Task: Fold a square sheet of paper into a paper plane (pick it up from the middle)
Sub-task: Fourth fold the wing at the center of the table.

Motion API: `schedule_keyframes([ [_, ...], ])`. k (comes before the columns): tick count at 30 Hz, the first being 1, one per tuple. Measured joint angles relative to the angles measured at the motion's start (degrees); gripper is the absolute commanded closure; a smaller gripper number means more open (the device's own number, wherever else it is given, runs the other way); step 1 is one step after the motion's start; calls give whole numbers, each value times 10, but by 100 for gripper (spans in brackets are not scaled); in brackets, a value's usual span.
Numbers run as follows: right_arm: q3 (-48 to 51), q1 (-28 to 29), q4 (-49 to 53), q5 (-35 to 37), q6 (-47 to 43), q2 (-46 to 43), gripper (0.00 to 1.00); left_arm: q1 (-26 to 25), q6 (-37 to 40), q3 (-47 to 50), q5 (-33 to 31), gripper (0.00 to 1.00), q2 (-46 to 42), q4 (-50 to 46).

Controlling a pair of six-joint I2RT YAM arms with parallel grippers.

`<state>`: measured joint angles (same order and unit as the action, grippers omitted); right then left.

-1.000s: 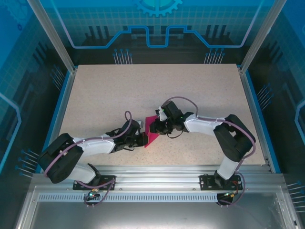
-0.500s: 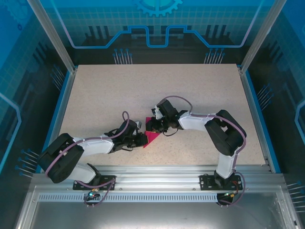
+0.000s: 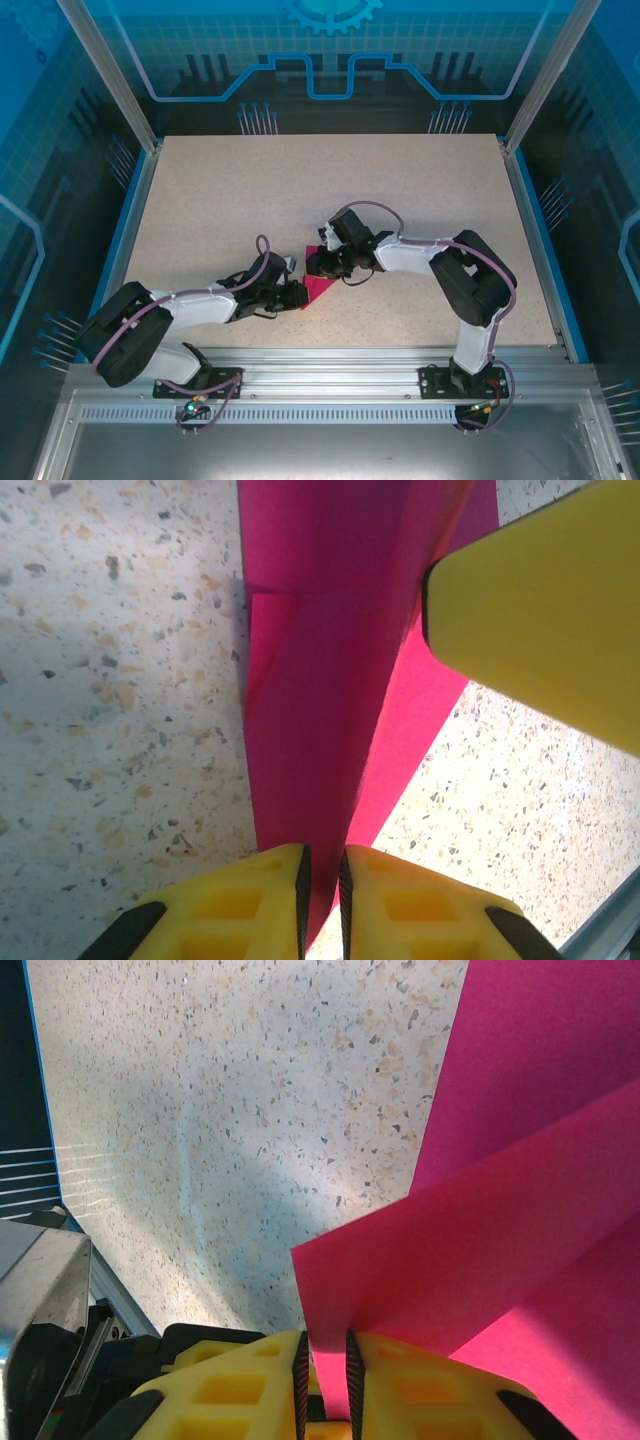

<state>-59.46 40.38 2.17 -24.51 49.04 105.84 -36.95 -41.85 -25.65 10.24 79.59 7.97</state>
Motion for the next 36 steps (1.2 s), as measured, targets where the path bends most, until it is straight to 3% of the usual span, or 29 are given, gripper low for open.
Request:
schedule_keyframes([
  [15,-3,0,4,0,0,1,80,0,1,2,19,93,19,8],
  [21,-10,0,8,0,0,5,80,0,-3,10,27,87,26,28],
  [30,-10,0,8,0,-3,5,78,0,-3,15,27,88,16,28],
  [36,-10,0,8,-2,-7,5,79,0,-4,15,27,76,16,28],
])
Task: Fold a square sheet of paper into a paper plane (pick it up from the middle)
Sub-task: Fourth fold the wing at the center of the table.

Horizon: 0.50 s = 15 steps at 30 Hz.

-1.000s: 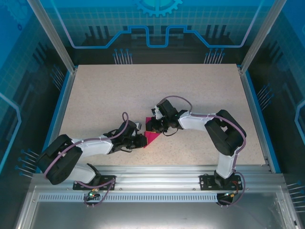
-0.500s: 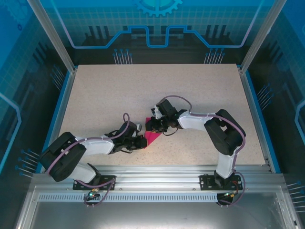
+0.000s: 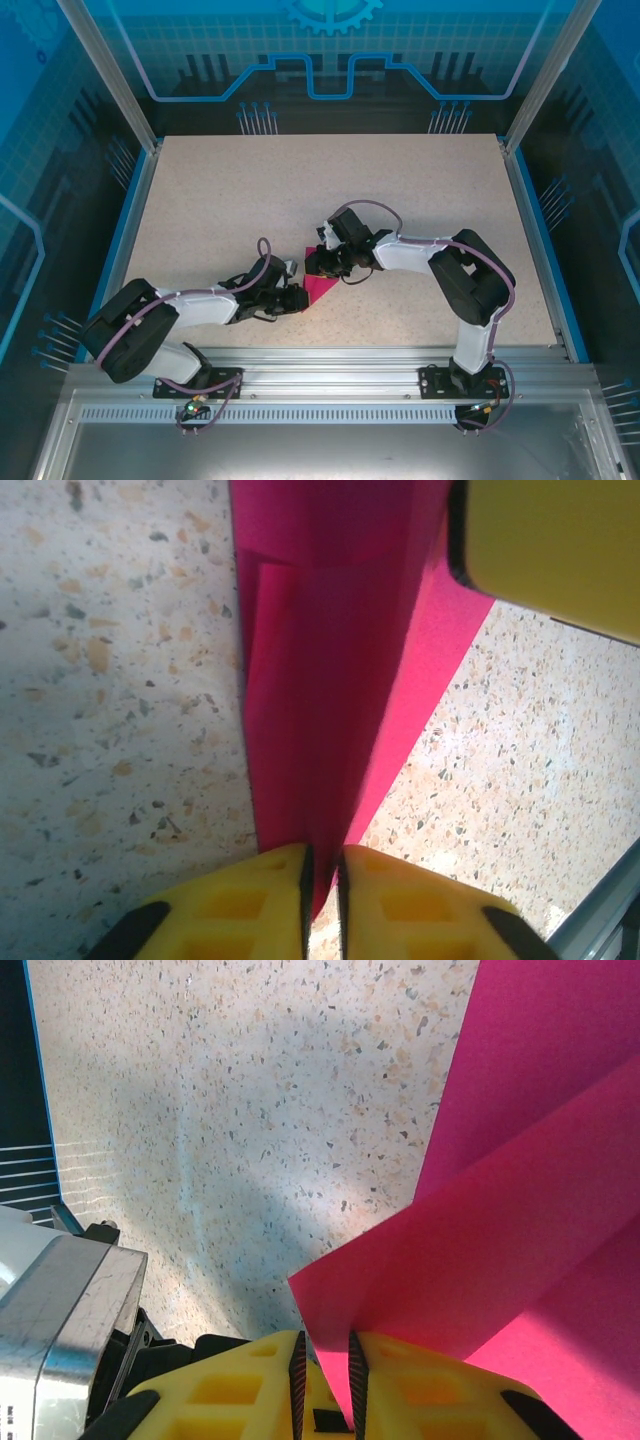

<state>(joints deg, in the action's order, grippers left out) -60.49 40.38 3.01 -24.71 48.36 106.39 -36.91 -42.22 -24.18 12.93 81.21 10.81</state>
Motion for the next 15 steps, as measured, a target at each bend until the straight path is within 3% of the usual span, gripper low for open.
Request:
schedule_keyframes([
  [15,0,0,0,0,0,0,79,0,19,0,-9,64,-36,-38],
])
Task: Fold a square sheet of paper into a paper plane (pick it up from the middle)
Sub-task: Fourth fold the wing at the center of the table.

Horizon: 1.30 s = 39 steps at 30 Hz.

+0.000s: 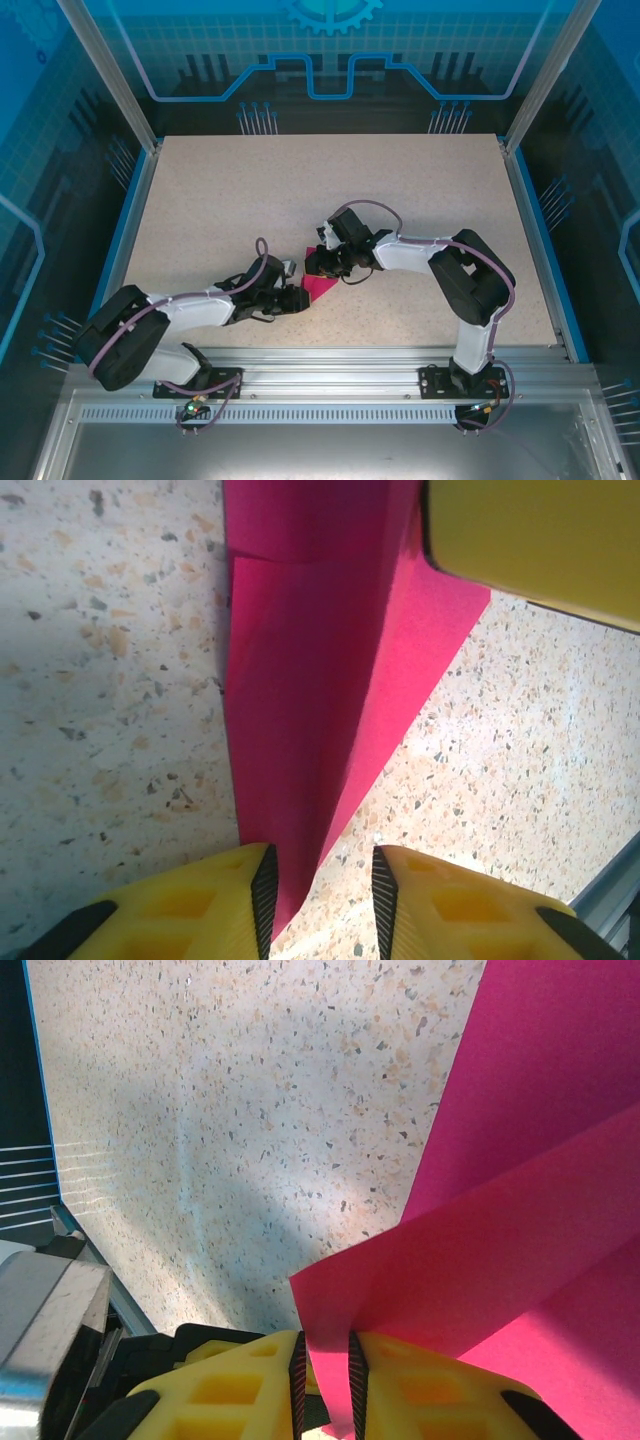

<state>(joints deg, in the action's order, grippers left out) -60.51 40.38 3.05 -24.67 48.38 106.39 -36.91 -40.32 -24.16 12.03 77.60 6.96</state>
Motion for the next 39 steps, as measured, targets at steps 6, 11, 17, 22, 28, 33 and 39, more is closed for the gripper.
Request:
schedule_keyframes([
  [6,0,0,0,0,0,0,79,0,11,0,-4,65,-9,-15],
  [11,-1,0,0,0,0,0,79,-1,18,-3,-6,66,5,-18],
  [17,-3,0,1,0,0,0,78,-7,27,-12,-17,75,10,-33],
  [22,-4,0,4,0,0,0,79,-15,32,-18,-41,82,11,-50],
  [28,-4,0,6,0,0,0,78,-17,32,-19,-52,88,11,-58],
  [33,-4,0,6,0,0,0,79,-17,33,-19,-54,88,11,-59],
  [39,-3,0,9,0,0,0,78,-19,44,-28,-54,82,11,-70],
])
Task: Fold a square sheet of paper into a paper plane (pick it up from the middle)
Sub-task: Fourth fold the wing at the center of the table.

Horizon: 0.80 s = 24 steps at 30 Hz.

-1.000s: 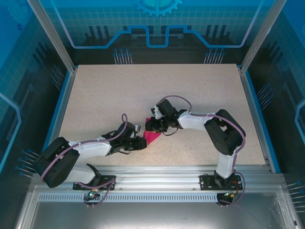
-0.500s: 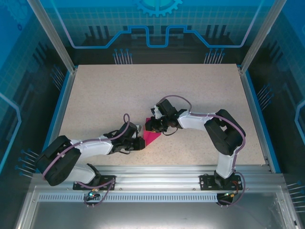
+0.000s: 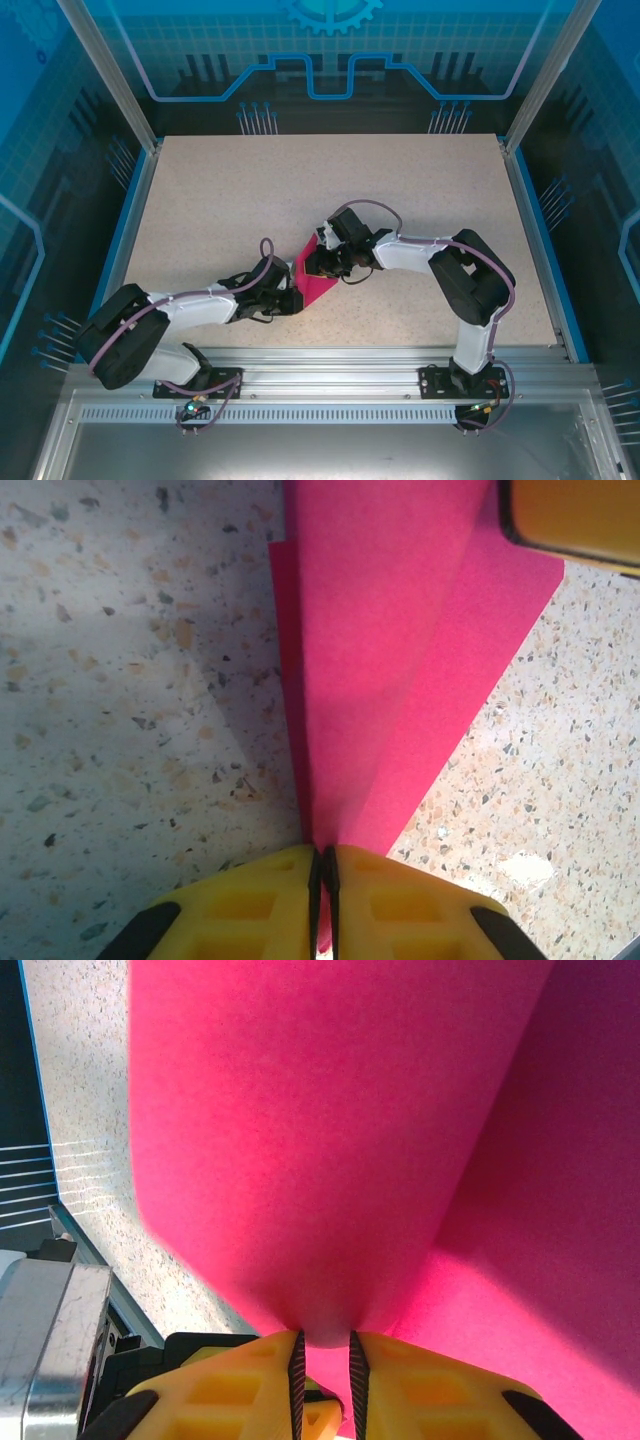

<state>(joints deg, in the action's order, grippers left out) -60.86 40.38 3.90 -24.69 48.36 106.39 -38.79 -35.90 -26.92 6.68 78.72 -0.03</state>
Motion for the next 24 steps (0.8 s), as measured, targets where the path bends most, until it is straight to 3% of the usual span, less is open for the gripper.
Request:
schedule_keyframes([
  [14,10,10,-19,-22,5,-19,74,-2,15,-8,0,80,1,-5],
  [24,14,12,-15,-12,5,-30,74,-2,18,-8,0,69,-33,-14],
])
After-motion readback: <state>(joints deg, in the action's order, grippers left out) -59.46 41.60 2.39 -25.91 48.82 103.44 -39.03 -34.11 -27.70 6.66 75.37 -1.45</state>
